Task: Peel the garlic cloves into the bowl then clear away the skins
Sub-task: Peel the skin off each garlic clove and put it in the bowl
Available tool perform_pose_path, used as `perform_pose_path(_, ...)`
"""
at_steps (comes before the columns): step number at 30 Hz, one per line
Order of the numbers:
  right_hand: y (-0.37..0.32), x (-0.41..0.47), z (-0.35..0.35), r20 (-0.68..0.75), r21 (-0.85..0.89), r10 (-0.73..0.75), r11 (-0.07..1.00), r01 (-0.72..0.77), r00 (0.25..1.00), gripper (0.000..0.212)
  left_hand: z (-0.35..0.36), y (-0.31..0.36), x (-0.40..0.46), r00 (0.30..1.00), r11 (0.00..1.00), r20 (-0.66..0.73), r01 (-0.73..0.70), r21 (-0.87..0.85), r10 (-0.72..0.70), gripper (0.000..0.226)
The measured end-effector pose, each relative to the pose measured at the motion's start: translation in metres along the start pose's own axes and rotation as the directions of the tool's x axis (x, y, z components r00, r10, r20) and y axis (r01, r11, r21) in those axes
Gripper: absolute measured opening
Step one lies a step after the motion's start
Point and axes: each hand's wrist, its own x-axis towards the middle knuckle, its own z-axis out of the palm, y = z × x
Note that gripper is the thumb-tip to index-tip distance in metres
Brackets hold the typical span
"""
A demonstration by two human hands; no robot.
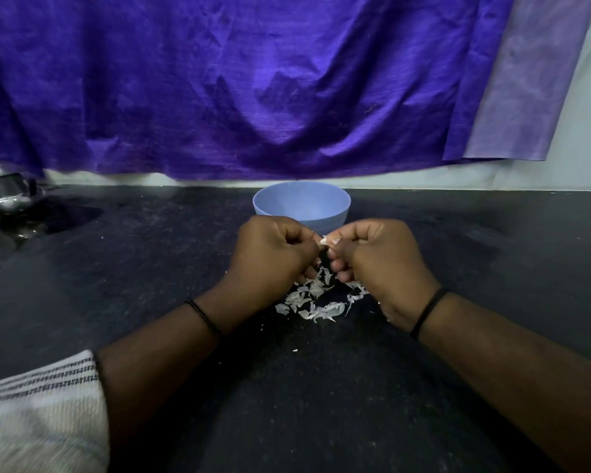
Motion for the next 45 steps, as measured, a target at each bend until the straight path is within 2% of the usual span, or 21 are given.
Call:
perform_pose_path(1, 0.0, 0.0, 0.0, 0.006, -0.071, -0.011, 0.997, 0.012, 1.0, 0.021, 0.0, 0.0, 0.0, 0.999, 0.995, 0.001, -0.047, 0.09, 0.047, 0.011)
perform_pose_path(2, 0.0, 0.001, -0.001, 0.022, -0.243, -0.071, 0.967, 0.074, 0.997, 0.018, 0.0, 0.0, 0.0, 0.994, 0.974, 0.005, -0.108, 0.198, 0.109, 0.01)
perform_pose_path(4, 0.001, 0.0, -0.001, 0.124, -0.607, -0.228, 0.753, 0.256, 0.966, 0.018, -0.002, 0.0, 0.0, 0.97, 0.898, 0.015, -0.231, 0.375, 0.243, 0.009)
perform_pose_path(5, 0.0, -0.001, 0.0, 0.173, -0.682, -0.267, 0.661, 0.311, 0.948, 0.019, -0.002, -0.001, 0.0, 0.956, 0.866, 0.023, -0.274, 0.417, 0.292, 0.009)
perform_pose_path(6, -0.001, -0.002, -0.001, 0.214, -0.701, -0.272, 0.627, 0.341, 0.938, 0.02, -0.003, -0.002, 0.001, 0.943, 0.843, 0.032, -0.311, 0.44, 0.331, 0.008)
perform_pose_path(9, -0.004, 0.002, -0.004, 0.247, -0.669, -0.211, 0.669, 0.324, 0.946, 0.024, -0.003, -0.008, 0.003, 0.914, 0.802, 0.072, -0.385, 0.457, 0.398, 0.008)
perform_pose_path(13, -0.007, 0.0, -0.005, 0.236, -0.501, -0.111, 0.837, 0.219, 0.965, 0.027, -0.004, -0.005, 0.004, 0.883, 0.767, 0.095, -0.448, 0.46, 0.459, 0.009)
perform_pose_path(15, -0.007, 0.0, -0.002, 0.233, -0.405, -0.069, 0.9, 0.161, 0.97, 0.027, -0.006, -0.002, 0.003, 0.863, 0.745, 0.081, -0.475, 0.469, 0.499, 0.012)
perform_pose_path(19, -0.009, 0.001, 0.0, 0.238, -0.24, -0.007, 0.969, 0.065, 0.971, 0.033, -0.007, 0.003, 0.002, 0.858, 0.767, 0.024, -0.471, 0.436, 0.513, 0.015)
perform_pose_path(21, -0.01, 0.002, -0.004, 0.263, -0.173, 0.027, 0.985, 0.019, 0.964, 0.033, -0.008, 0.003, 0.002, 0.886, 0.828, -0.01, -0.429, 0.362, 0.463, 0.013)
perform_pose_path(24, -0.008, 0.004, -0.009, 0.309, -0.111, 0.036, 0.994, -0.001, 0.95, 0.031, -0.008, 0.003, 0.002, 0.948, 0.928, -0.038, -0.302, 0.217, 0.317, 0.01)
perform_pose_path(28, -0.003, 0.005, -0.011, 0.308, -0.077, 0.035, 0.997, -0.011, 0.951, 0.022, -0.009, 0.001, 0.001, 0.968, 0.96, -0.037, -0.242, 0.14, 0.249, 0.01)
perform_pose_path(35, 0.001, 0.004, -0.011, 0.205, 0.049, 0.004, 0.999, -0.014, 0.979, 0.017, -0.009, -0.001, 0.001, 0.96, 0.947, -0.053, -0.261, 0.186, 0.275, 0.008)
perform_pose_path(41, -0.002, 0.006, -0.014, 0.257, -0.065, -0.03, 0.997, 0.048, 0.966, 0.014, -0.01, -0.001, 0.001, 0.94, 0.917, 0.002, -0.333, 0.222, 0.341, 0.008)
perform_pose_path(45, -0.007, 0.009, -0.022, 0.338, -0.121, -0.058, 0.987, 0.104, 0.939, 0.017, -0.011, -0.002, 0.001, 0.896, 0.848, 0.045, -0.433, 0.307, 0.441, 0.008)
